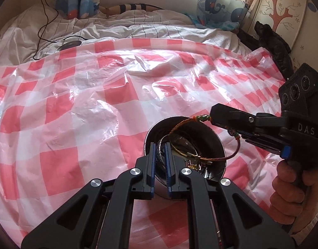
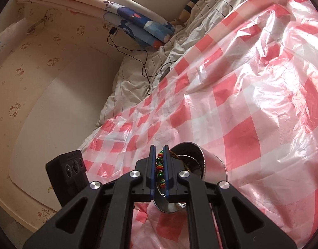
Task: Organize jewelry
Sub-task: 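Lower the bangle and the gold-beaded necklace into the tin and open both grippers, then grasp the red bead bracelet with the left gripper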
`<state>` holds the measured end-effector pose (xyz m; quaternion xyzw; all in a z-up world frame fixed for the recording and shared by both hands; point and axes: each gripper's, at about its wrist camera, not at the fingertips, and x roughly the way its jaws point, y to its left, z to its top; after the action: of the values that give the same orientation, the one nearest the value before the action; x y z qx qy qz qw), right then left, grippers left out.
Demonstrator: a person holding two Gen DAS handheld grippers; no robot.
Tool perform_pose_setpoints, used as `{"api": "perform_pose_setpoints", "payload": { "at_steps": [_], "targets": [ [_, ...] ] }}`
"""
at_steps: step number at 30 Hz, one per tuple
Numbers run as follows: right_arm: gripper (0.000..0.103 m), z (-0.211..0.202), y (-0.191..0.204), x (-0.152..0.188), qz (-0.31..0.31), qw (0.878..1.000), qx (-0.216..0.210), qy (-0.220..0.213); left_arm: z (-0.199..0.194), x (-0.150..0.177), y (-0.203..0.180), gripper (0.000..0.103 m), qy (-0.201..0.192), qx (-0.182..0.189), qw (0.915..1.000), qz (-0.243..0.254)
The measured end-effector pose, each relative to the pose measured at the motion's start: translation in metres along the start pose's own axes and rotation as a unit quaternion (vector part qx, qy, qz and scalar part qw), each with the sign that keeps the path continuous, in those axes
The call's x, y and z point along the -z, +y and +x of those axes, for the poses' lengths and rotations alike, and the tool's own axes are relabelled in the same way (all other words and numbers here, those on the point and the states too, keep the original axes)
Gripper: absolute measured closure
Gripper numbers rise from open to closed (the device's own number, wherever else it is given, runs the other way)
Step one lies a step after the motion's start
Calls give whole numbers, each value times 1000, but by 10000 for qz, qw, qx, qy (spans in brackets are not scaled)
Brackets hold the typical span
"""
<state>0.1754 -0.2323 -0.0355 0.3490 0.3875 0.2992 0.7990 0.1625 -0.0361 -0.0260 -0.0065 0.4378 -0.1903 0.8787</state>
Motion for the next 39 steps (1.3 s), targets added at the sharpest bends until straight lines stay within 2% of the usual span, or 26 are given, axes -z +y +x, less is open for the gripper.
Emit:
{"api": "perform_pose_setpoints", "payload": {
  "at_steps": [2,5,7,11,15,20,21,22,23,24,29,32,36,39],
  "targets": [
    [95,4,4,3,-243,9993,288,9,0,0,-4,94,35,-82,9999,105],
    [95,11,11,8,-576,9961,674,28,-8,-2,0,91,-50,-102,9999,5],
    [95,17,13,10,-788,9925,939,12,-19,-6,7,82,-203,-115,9996,-172],
    [95,33,15,18,-1049,9875,1168,165,-40,-13,22,75,-487,-38,9977,-475],
    [95,43,27,25,-1598,9745,1563,201,-50,-17,28,70,-623,-16,9963,-583],
    [94,56,39,33,-1940,9683,1387,743,-52,-17,27,64,-626,21,9963,-588],
    [82,56,40,33,-1944,9684,1325,831,-52,-17,27,64,-629,31,9964,-575],
    [72,54,41,32,-1900,9703,1240,843,-53,-17,27,64,-633,39,9964,-568],
    [54,49,42,31,-1871,9712,1269,758,-53,-17,26,63,-639,43,9963,-566],
    [50,45,44,29,-1870,9712,1311,683,-54,-17,27,63,-645,49,9963,-566],
    [50,5,46,13,-1549,9786,1348,143,-62,-14,29,60,-652,5,9961,-588],
    [50,-26,48,15,-1510,9761,1566,8,-71,-3,28,60,-534,23,9973,-494],
    [50,-57,53,47,-1906,9618,1956,180,-86,25,4,56,-163,65,9998,97],
    [50,-75,40,83,-1967,9571,2094,382,-93,58,-16,54,31,250,9990,372]
  ]
}}
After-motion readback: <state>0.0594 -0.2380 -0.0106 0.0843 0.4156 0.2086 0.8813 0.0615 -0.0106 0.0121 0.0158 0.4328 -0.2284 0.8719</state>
